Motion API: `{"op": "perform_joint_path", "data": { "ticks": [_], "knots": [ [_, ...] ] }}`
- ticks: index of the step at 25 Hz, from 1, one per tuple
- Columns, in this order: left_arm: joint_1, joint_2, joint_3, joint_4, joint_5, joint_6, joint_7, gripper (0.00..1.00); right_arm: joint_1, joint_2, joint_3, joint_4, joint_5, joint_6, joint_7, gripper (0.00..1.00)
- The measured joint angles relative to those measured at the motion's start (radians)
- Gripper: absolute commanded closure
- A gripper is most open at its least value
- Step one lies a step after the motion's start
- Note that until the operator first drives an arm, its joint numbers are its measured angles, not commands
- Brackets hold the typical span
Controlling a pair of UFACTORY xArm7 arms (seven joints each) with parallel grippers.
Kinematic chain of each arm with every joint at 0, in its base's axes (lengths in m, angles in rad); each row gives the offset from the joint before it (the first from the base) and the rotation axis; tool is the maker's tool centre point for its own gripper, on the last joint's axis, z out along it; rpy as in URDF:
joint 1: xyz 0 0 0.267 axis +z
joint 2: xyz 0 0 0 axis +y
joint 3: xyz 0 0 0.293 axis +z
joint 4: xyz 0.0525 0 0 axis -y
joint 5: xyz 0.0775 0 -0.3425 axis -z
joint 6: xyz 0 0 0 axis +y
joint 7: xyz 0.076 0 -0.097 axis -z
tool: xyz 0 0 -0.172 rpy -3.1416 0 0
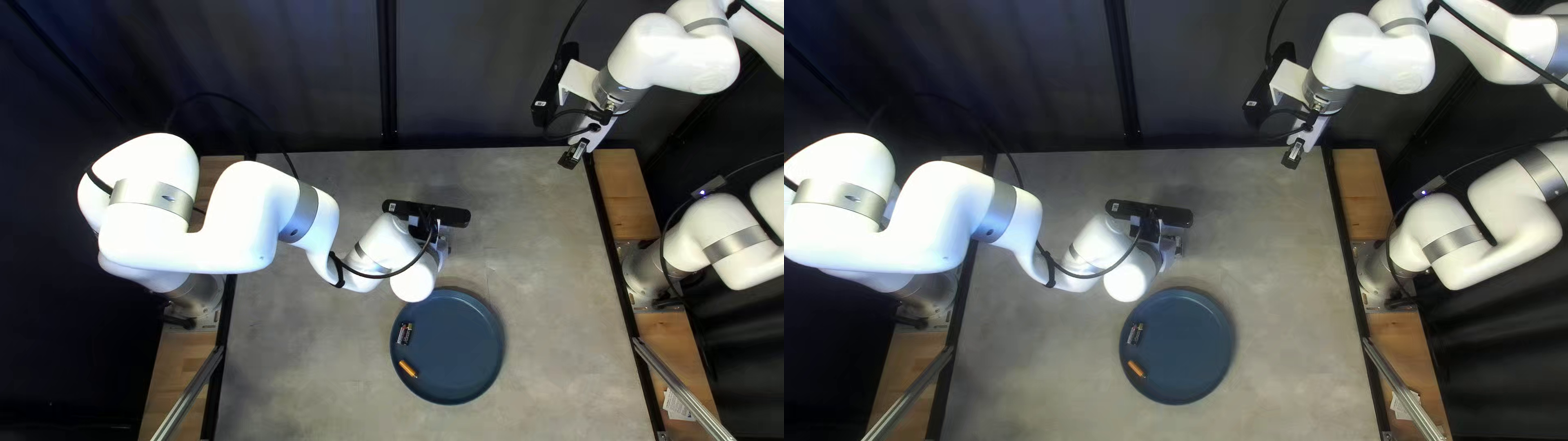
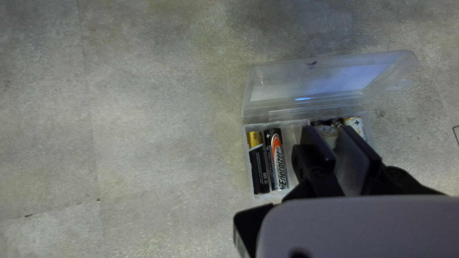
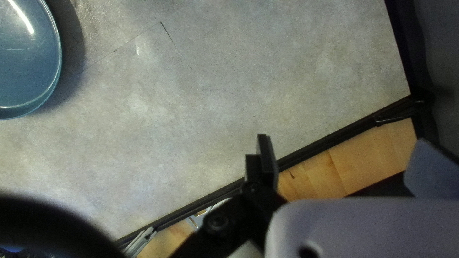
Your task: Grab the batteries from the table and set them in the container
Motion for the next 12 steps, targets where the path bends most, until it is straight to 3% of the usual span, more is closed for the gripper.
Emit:
{"op": "perform_joint_path", "data": {
  "ticks": [2, 3, 4, 5, 6, 8, 12],
  "knots": [
    [0.000, 0.000, 0.000, 0.000, 0.000, 0.000, -0.001, 0.95, 0.000, 0.000, 0.000, 0.000, 0.000, 0.000, 0.000, 0.00],
    [0.000, 0.000, 0.000, 0.000, 0.000, 0.000, -0.001, 0.78, 0.000, 0.000, 0.000, 0.000, 0.000, 0.000, 0.000, 0.00],
    [0.000, 0.001, 0.001, 0.000, 0.001, 0.000, -0.001, 0.43, 0.000, 0.000, 0.000, 0.000, 0.000, 0.000, 0.000, 0.00],
    [0.000, 0.001, 0.001, -0.001, 0.001, 0.000, 0.000, 0.36, 0.000, 0.000, 0.000, 0.000, 0.000, 0.000, 0.000, 0.00],
    [0.000, 0.000, 0.002, -0.004, 0.002, 0.000, -0.002, 0.05, 0.000, 0.000, 0.000, 0.000, 0.000, 0.000, 0.000, 0.00],
    [0.000, -0.004, 0.002, -0.009, 0.004, 0.001, -0.005, 0.00, 0.000, 0.000, 0.000, 0.000, 0.000, 0.000, 0.000, 0.00],
    [-0.008, -0.015, -0.001, -0.008, 0.002, 0.022, 0.003, 0.00, 0.000, 0.000, 0.000, 0.000, 0.000, 0.000, 0.000, 0.00]
  ]
}}
